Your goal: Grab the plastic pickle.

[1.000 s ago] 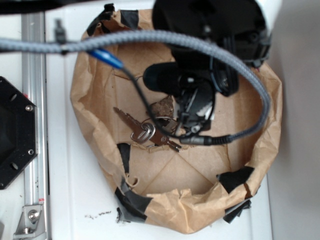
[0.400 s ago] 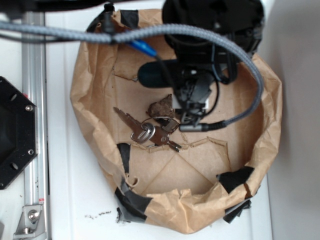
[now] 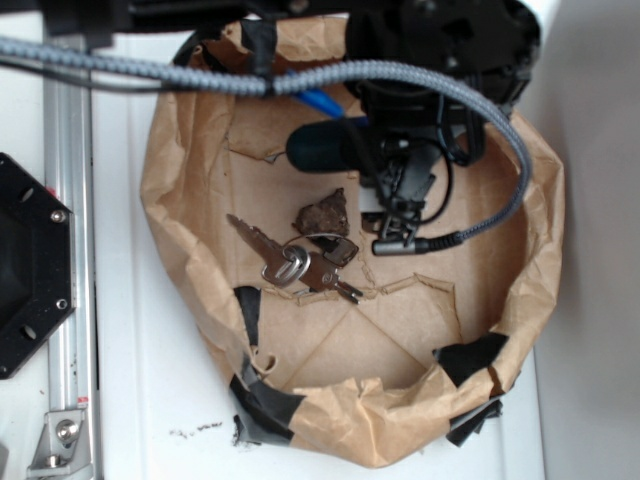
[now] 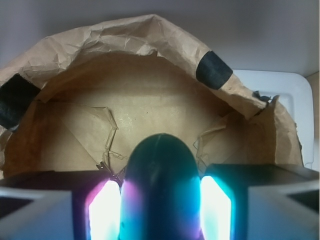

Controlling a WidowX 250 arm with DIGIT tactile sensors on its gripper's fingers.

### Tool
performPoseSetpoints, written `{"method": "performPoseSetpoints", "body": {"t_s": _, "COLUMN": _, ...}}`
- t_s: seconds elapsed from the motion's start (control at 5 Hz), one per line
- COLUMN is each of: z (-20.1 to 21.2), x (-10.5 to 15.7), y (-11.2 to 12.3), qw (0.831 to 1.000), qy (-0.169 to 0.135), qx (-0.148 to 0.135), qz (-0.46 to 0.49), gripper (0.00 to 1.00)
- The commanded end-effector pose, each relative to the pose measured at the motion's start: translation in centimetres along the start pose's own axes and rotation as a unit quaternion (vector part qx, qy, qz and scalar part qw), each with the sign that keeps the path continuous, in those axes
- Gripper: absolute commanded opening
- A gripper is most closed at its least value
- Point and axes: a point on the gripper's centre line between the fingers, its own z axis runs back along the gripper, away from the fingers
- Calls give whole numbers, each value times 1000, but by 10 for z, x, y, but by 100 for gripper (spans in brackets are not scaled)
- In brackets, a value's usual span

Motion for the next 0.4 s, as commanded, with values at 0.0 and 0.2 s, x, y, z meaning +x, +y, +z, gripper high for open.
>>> {"method": "performPoseSetpoints", "body": {"t_s": 0.0, "z": 7, "x": -6, "y": 11, "qw": 999, "qy": -26, "qx": 11, "qz": 14, "gripper": 0}}
{"method": "performPoseSetpoints", "body": {"t_s": 0.2, "z": 7, "x": -9, "y": 15, "qw": 999, "qy": -29, "qx": 15, "qz": 20, "gripper": 0}}
